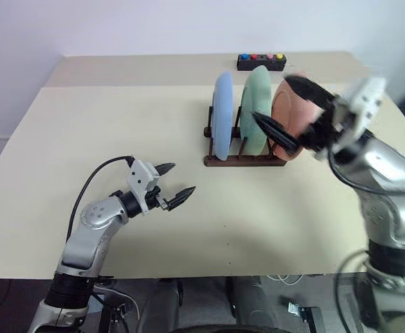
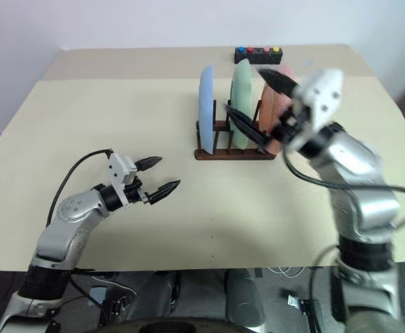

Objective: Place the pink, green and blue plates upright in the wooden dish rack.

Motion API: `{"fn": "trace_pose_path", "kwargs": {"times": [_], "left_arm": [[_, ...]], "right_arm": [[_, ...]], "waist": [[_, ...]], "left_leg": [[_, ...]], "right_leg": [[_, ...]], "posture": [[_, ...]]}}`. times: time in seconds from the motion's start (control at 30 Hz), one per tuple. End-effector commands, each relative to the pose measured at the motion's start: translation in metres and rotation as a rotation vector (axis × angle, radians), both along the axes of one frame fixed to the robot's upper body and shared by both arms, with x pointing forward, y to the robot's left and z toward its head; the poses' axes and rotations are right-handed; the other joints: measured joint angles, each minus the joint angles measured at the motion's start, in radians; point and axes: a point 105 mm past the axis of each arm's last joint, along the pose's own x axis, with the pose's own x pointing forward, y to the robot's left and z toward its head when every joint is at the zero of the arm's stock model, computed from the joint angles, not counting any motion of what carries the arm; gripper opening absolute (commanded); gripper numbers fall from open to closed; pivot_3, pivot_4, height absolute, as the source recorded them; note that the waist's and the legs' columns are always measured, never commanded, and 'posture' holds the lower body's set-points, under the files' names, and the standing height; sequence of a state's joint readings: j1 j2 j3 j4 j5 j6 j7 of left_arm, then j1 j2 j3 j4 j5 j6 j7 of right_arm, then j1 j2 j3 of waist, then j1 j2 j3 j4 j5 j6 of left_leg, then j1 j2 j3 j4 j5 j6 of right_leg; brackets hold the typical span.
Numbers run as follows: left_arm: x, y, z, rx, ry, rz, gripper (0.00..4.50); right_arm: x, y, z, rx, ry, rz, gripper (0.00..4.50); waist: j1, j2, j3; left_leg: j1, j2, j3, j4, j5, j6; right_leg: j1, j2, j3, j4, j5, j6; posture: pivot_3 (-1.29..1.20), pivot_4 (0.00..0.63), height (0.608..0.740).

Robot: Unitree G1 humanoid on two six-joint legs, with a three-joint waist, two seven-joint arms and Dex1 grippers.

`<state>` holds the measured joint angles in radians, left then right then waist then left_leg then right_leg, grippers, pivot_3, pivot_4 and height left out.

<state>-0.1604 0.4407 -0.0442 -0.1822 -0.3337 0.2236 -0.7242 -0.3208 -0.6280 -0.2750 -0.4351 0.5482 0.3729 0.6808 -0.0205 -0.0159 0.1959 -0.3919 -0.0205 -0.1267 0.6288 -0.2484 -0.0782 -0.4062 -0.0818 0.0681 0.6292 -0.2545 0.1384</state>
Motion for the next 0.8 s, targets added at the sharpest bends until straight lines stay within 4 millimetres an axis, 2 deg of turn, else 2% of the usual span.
{"fn": "trace_pose_path", "kwargs": {"times": [0.03,0.13,0.23,0.43,0.57,0.8], "left_arm": [[0.002,0.001,0.005,-0.005,-0.044,0.005,4.5],[0.005,0.002,0.0,0.003,-0.039,0.011,4.5],[0.008,0.006,-0.002,0.01,-0.039,0.028,4.5],[0.008,0.016,-0.011,0.037,-0.022,0.06,4.5],[0.004,0.02,-0.014,0.036,-0.019,0.086,4.5],[0.008,0.016,-0.013,0.008,-0.037,0.127,4.5]], "right_arm": [[-0.025,-0.029,-0.008,-0.079,0.013,-0.025,4.48],[-0.036,-0.063,-0.044,-0.139,0.161,-0.116,4.48],[-0.036,-0.087,-0.066,-0.15,0.221,-0.21,4.48],[-0.032,-0.109,-0.1,-0.137,0.272,-0.298,4.48],[-0.025,-0.107,-0.11,-0.124,0.277,-0.306,4.48],[-0.01,-0.12,-0.108,-0.107,0.26,-0.34,4.48]], "waist": [[0.004,0.0,0.0],[0.008,0.0,0.0],[0.001,0.0,0.0],[0.004,0.0,0.0],[0.002,0.0,0.0],[0.007,0.0,0.0]], "left_leg": [[0.0,0.0,0.0,0.0,0.0,0.0],[0.001,0.0,0.0,0.0,0.0,0.0],[0.002,0.0,0.002,0.002,0.0,0.0],[0.003,0.0,0.004,0.002,0.0,0.0],[0.003,0.0,0.004,0.001,0.0,0.0],[0.003,0.0,0.004,0.003,0.0,0.0]], "right_leg": [[0.0,0.0,0.0,0.0,0.0,0.0],[0.001,0.0,0.0,0.0,0.0,0.0],[0.002,0.0,0.001,0.0,-0.001,-0.001],[0.003,0.0,0.003,0.0,-0.002,-0.003],[0.002,0.0,0.003,0.0,0.0,0.0],[0.003,0.0,0.003,0.0,-0.001,0.0]], "posture": [[0.0,0.15,0.74],[0.0,0.15,0.74],[0.0,0.15,0.74],[0.0,0.15,0.74],[0.0,0.15,0.74],[0.0,0.15,0.74]]}}
